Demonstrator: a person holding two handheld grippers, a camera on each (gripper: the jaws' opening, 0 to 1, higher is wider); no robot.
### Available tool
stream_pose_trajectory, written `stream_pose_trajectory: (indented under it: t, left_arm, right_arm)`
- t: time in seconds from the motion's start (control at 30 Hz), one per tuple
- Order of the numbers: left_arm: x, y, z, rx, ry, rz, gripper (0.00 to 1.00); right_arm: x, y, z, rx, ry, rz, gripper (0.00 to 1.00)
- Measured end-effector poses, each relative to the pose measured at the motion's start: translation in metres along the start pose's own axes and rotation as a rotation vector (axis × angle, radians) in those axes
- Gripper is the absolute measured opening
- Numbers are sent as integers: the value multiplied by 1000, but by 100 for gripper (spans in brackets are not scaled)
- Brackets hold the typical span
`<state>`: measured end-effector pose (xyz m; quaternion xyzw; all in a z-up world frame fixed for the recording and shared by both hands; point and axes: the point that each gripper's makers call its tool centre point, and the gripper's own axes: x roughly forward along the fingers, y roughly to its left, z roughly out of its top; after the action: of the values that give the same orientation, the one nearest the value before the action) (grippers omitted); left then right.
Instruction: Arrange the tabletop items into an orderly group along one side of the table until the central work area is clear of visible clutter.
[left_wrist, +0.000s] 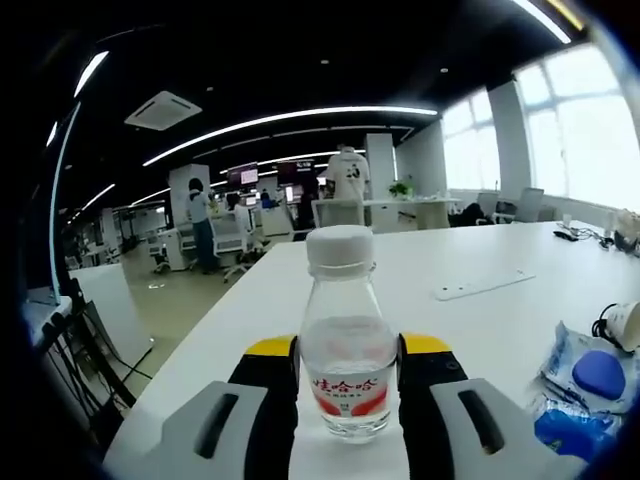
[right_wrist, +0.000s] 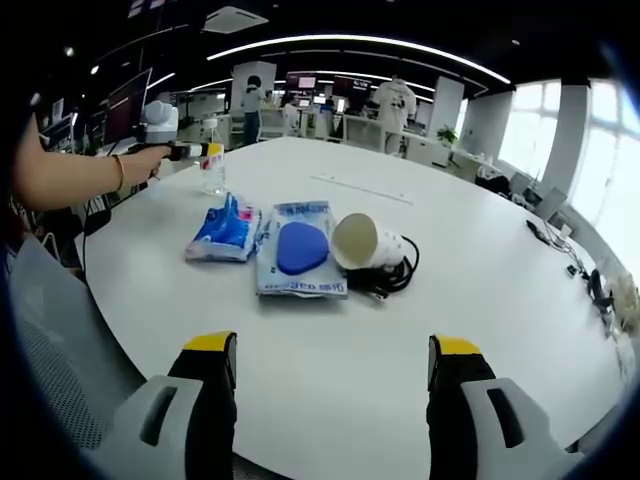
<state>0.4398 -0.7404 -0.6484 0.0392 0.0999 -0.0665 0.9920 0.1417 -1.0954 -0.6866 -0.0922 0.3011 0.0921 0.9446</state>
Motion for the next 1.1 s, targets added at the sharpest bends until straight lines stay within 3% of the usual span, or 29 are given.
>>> stream_pose_trajectory:
  t: [0.13,0.4,0.5,0.7,0.83,1.0,1.1]
  left_arm:
    - [-2,3,12,22,-26,17,53]
    - [-9,-3,19,42,-14,-28,69]
    - [-13,-4,19,45,-10,-35,69]
    - [-23,-9,23,29,-3,-63,82]
    - [-32,-17,29,31,-9,-110,91]
    - [-46,-26,39,69,-25,-154,97]
    - [-53,-31,40,73,-5,-187,97]
  right_arm:
    - [0,0,2,-3,-6,1,76]
    - [-1,0,6,23,-20,13,77]
    - [-1,0,7,18,-21,20,77]
    - [0,-4,18,28,-43,34,77]
    - [2,-13,29,4,-62,21,75]
    - [6,-26,45,9,-102,13,74]
    - [9,-31,50,23,-114,15,73]
